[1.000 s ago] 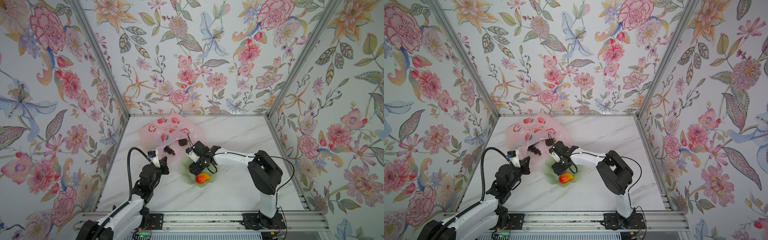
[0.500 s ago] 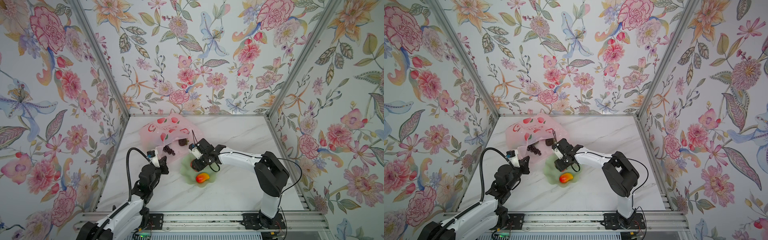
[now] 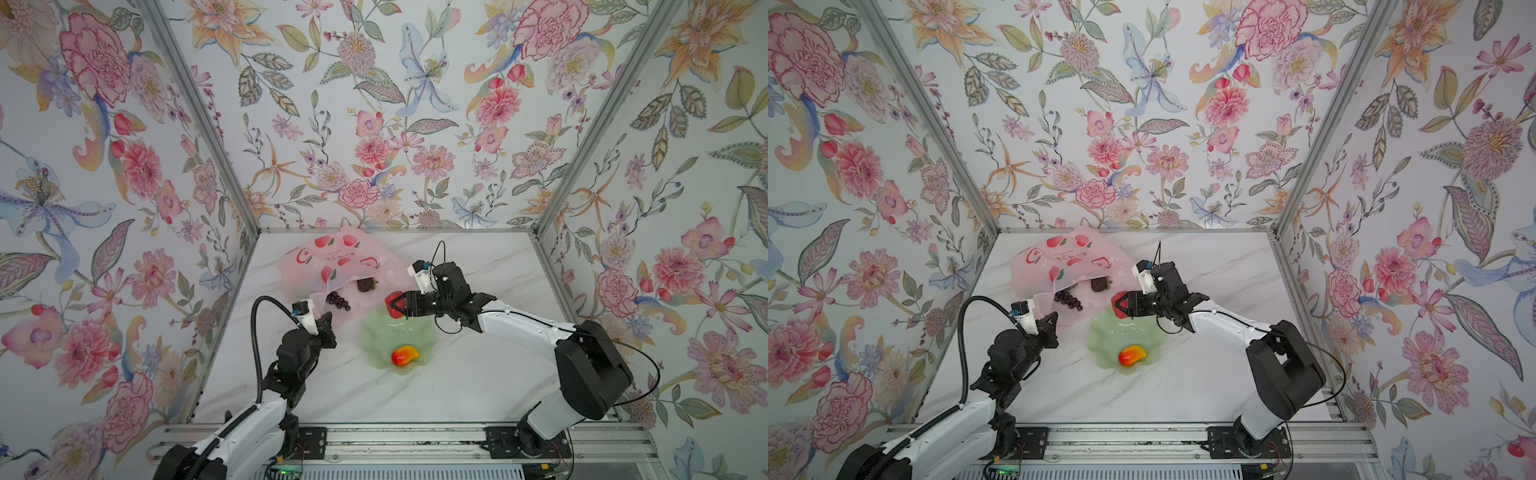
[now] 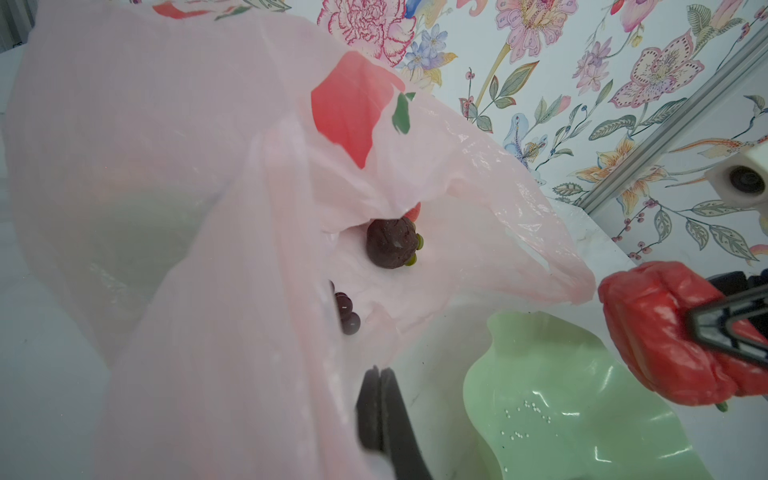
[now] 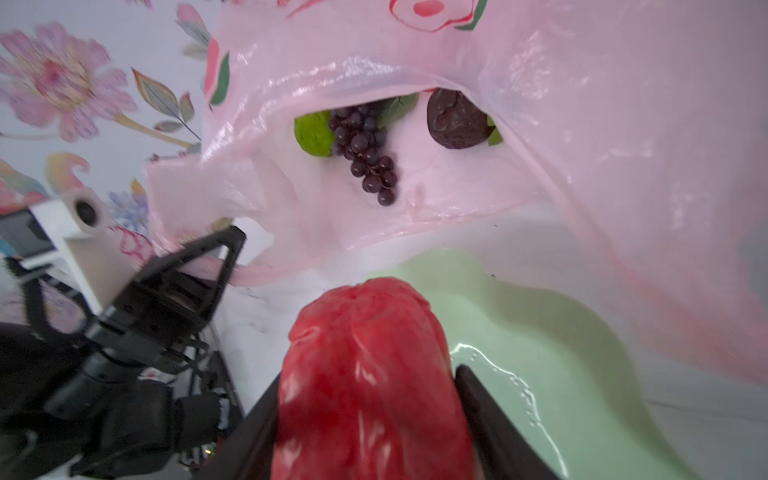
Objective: Place the fruits into the plastic bag
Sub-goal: 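Carry the red wrinkled fruit into the bag held by the left gripper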
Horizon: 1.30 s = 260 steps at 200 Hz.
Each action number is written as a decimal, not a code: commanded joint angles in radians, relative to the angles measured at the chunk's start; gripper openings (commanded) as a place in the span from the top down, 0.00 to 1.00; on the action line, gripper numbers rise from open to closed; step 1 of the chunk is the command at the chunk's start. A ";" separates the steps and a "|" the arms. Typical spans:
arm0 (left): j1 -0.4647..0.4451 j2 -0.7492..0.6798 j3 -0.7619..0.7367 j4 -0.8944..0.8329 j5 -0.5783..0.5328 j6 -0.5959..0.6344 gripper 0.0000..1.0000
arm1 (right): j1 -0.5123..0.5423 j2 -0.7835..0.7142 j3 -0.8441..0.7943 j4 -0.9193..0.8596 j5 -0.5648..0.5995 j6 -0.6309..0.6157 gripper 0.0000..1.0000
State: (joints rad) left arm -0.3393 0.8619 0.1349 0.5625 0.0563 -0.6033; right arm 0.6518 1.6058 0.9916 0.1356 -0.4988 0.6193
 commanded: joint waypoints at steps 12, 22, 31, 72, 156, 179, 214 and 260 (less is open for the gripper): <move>0.023 0.003 -0.016 0.037 0.034 -0.015 1.00 | 0.002 0.084 0.013 0.347 -0.130 0.318 0.61; 0.026 0.006 -0.015 0.039 0.039 -0.015 1.00 | 0.001 0.134 0.055 0.355 -0.151 0.350 0.61; 0.027 0.009 -0.015 0.041 0.041 -0.016 1.00 | 0.002 0.183 0.102 0.357 -0.167 0.374 0.61; 0.029 0.003 -0.020 0.041 0.043 -0.018 1.00 | 0.067 0.365 0.283 0.330 -0.197 0.395 0.61; 0.034 0.014 -0.019 0.050 0.055 -0.017 1.00 | 0.132 0.630 0.585 0.248 -0.168 0.405 0.61; 0.035 0.011 -0.019 0.050 0.057 -0.017 1.00 | 0.135 0.704 0.669 0.267 -0.131 0.452 0.61; 0.037 0.010 -0.021 0.052 0.062 -0.017 1.00 | 0.132 0.813 0.775 0.379 -0.024 0.590 0.63; 0.041 0.012 -0.021 0.054 0.068 -0.017 1.00 | 0.146 0.934 0.981 0.439 0.120 0.648 0.48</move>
State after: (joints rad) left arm -0.3122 0.8722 0.1204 0.5976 0.1024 -0.6147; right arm 0.7856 2.5046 1.8675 0.4866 -0.4831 1.2091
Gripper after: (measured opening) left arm 0.042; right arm 0.566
